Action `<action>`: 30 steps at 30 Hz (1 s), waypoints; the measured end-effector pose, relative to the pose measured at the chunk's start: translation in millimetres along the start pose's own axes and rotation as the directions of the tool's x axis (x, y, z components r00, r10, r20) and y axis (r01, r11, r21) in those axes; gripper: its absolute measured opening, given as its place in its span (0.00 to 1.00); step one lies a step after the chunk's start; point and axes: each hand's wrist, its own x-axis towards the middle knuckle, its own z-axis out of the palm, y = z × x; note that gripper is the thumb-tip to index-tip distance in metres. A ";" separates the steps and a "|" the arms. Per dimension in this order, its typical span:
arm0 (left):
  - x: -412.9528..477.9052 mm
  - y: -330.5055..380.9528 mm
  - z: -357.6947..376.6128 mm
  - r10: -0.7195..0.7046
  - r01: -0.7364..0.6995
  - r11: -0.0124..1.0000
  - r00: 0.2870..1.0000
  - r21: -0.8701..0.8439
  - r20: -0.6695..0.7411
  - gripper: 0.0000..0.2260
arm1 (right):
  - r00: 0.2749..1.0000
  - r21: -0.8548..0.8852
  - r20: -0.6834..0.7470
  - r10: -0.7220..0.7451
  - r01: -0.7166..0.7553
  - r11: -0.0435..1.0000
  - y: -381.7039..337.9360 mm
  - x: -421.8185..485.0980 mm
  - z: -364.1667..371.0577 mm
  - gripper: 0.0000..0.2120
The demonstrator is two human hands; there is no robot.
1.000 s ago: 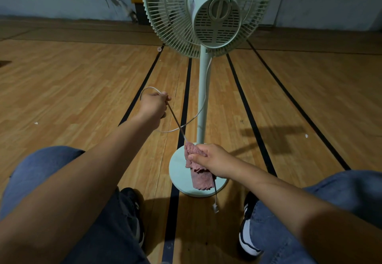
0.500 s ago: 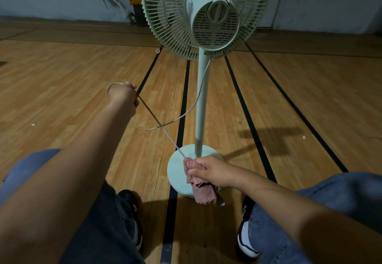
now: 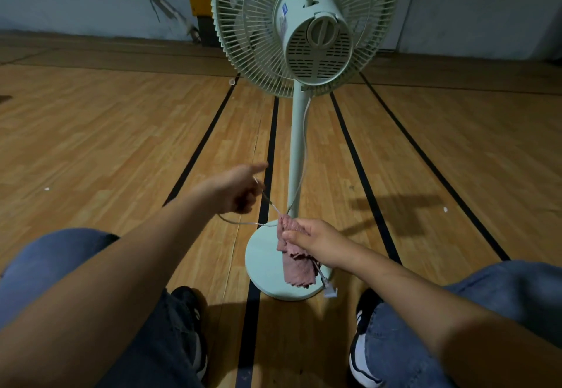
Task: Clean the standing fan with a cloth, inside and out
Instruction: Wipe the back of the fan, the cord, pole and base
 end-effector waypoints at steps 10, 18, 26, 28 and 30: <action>-6.9 -14.7 39.0 0.175 -0.168 0.978 0.983 0.124 -0.047 0.13 | 0.998 -0.035 -0.045 0.034 -0.035 0.999 -9.6 0.4 -7.0 0.14; 3.0 -2.0 17.2 0.274 -0.284 0.959 0.910 0.011 -0.311 0.12 | 0.996 -0.066 0.043 0.072 -0.069 0.995 -4.2 -4.3 -2.8 0.13; 20.6 0.2 2.5 0.275 -0.346 0.935 0.845 -0.077 -0.459 0.12 | 0.999 -0.047 0.026 0.033 -0.032 0.998 -9.0 -2.0 1.0 0.14; 22.5 0.3 2.7 0.267 -0.354 0.930 0.834 -0.096 -0.483 0.12 | 0.999 -0.047 0.021 0.039 -0.038 0.998 -10.1 -1.6 1.3 0.13; 23.8 0.9 1.5 0.262 -0.356 0.929 0.825 -0.101 -0.501 0.11 | 0.998 -0.015 0.025 0.063 -0.063 0.998 -10.0 -0.5 1.7 0.14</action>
